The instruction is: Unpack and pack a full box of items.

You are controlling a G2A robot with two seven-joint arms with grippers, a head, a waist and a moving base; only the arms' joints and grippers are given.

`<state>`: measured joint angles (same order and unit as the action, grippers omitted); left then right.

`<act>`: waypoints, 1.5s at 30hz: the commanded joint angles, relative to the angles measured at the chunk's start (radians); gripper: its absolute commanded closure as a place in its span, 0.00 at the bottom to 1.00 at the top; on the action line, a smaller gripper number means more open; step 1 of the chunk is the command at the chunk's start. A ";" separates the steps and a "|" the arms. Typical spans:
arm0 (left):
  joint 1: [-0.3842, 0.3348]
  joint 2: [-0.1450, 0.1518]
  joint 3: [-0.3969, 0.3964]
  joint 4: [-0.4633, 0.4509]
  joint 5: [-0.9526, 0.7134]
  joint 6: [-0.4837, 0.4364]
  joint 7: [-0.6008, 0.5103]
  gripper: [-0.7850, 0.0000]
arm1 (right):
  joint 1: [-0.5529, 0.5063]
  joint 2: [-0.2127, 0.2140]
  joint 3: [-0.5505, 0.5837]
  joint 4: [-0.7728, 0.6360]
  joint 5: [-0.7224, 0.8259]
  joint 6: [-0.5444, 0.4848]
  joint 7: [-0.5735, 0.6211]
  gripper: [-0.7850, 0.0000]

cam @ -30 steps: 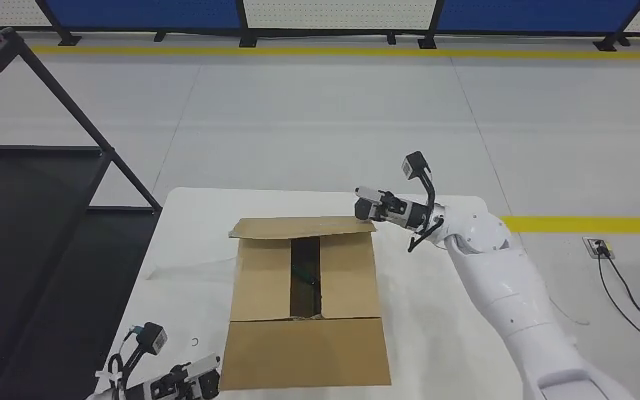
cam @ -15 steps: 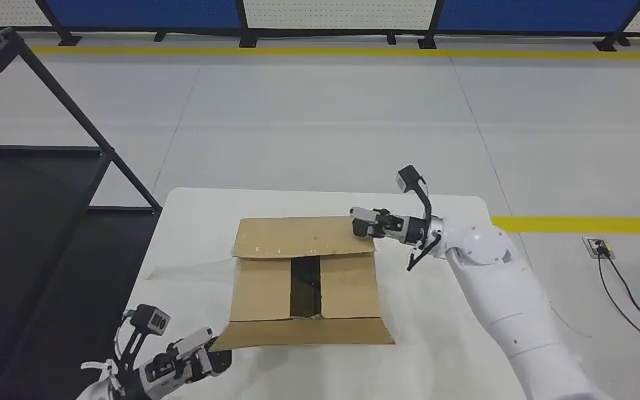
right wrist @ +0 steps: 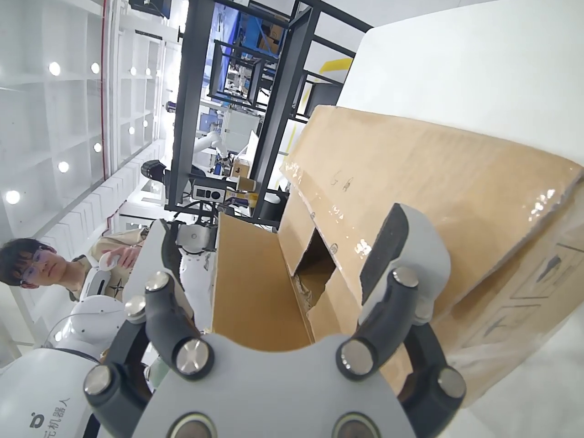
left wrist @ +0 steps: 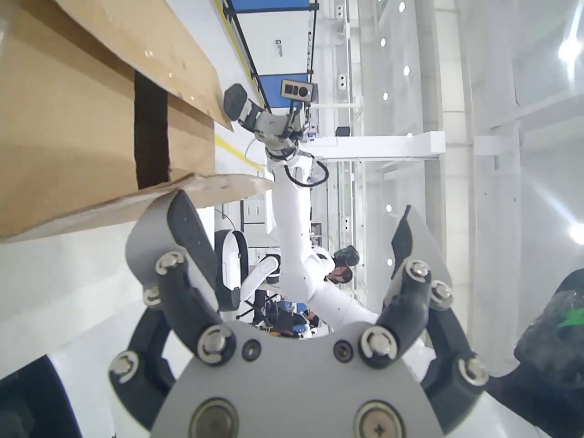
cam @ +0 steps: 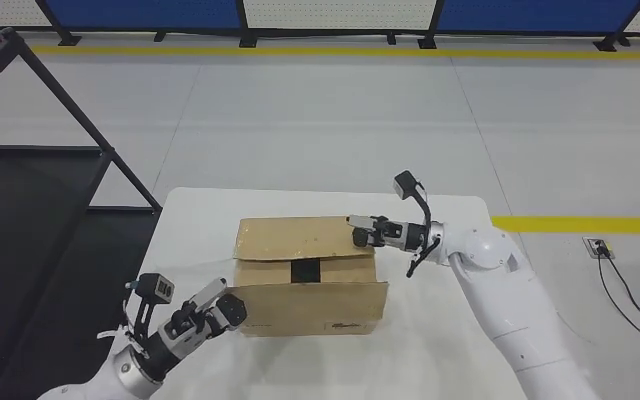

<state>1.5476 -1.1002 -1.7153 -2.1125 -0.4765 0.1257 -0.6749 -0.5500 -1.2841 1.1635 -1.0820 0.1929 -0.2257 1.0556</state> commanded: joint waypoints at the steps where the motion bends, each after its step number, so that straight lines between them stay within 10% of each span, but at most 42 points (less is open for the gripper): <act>1: -0.034 -0.001 0.021 0.016 0.014 0.020 0.039 0.00 | 0.005 0.000 -0.003 -0.001 0.000 0.066 -0.015 0.00; 29: -0.206 -0.026 0.230 0.093 0.152 0.131 0.371 0.00 | -0.045 0.016 0.004 -0.061 0.172 0.191 0.112 0.00; 45: 0.070 -0.018 -0.105 0.133 -0.028 -0.048 0.266 0.00 | -0.077 0.023 -0.002 -0.001 0.162 0.015 0.095 0.00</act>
<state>1.6071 -1.1182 -1.8113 -1.9937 -0.5008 0.0730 -0.4023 -0.6287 -1.2608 1.1615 -1.0904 0.3481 -0.2057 1.1503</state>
